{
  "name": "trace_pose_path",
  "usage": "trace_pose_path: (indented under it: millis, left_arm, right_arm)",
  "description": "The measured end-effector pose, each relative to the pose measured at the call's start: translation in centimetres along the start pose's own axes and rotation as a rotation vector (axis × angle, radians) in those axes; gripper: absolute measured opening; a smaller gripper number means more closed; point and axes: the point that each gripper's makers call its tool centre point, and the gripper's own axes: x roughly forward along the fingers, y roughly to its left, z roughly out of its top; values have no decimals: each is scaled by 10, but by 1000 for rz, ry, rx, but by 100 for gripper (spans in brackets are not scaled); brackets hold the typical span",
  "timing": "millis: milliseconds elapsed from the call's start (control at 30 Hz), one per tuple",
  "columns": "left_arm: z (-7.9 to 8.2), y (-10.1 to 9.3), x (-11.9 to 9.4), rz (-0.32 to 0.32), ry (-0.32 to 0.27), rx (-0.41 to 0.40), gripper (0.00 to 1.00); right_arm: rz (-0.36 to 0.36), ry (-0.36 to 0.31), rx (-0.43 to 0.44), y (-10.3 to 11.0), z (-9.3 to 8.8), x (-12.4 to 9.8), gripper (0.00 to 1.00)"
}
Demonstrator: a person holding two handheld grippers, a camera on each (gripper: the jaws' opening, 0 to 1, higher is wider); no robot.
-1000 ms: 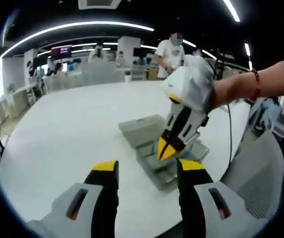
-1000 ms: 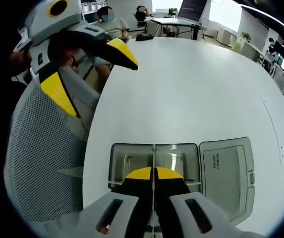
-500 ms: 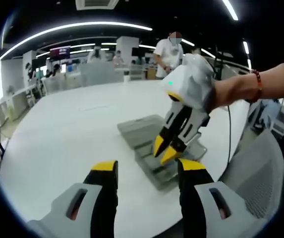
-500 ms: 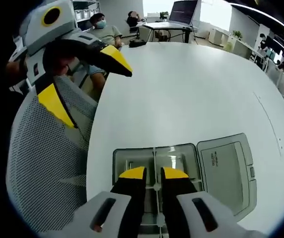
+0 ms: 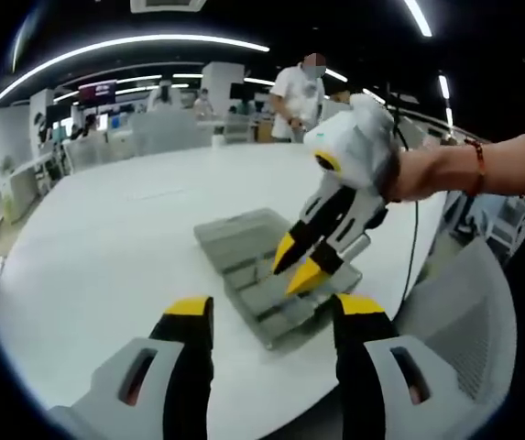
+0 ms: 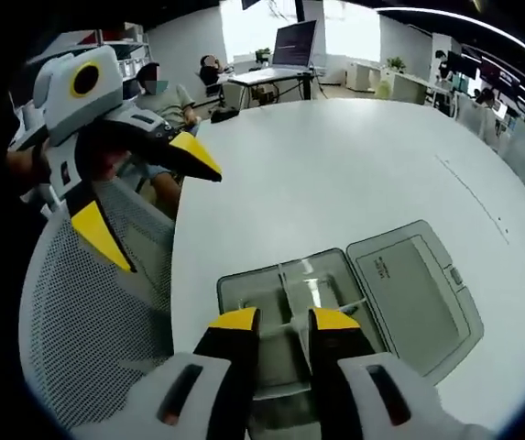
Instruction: Insert the divider into the dual guide fixture by aligning both edges with the guide slots and pushing it downward to the bottom, including one-sided entry, uneven engagement, binding, and posture correction.
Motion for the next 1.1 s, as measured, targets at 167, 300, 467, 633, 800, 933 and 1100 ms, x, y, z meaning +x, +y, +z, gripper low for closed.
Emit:
trace_pose_path:
  millis: [167, 300, 467, 633, 800, 933, 1100]
  left_arm:
    - [1, -10, 2, -32, 1, -10, 55]
    - [5, -17, 2, -57, -3, -6, 56]
    - [6, -20, 1, -70, 0, 21, 58]
    - [7, -21, -5, -68, -14, 17, 59]
    - [8, -21, -13, -56, -27, 19, 61]
    - [9, -20, -19, -47, -33, 26, 62]
    - [12, -21, -27, -47, -46, 33, 64]
  right_arm:
    - [-54, -49, 41, -1, -5, -14, 21]
    - [-90, -82, 77, 1, -13, -25, 24]
    - [-141, -137, 117, 5, -18, -37, 26]
    - [-180, -172, 165, 9, -23, -50, 30]
    - [-233, -203, 183, 11, -25, -65, 36]
    - [-279, -251, 219, 13, -25, -79, 42]
    - [-315, -268, 233, 21, -32, -94, 45]
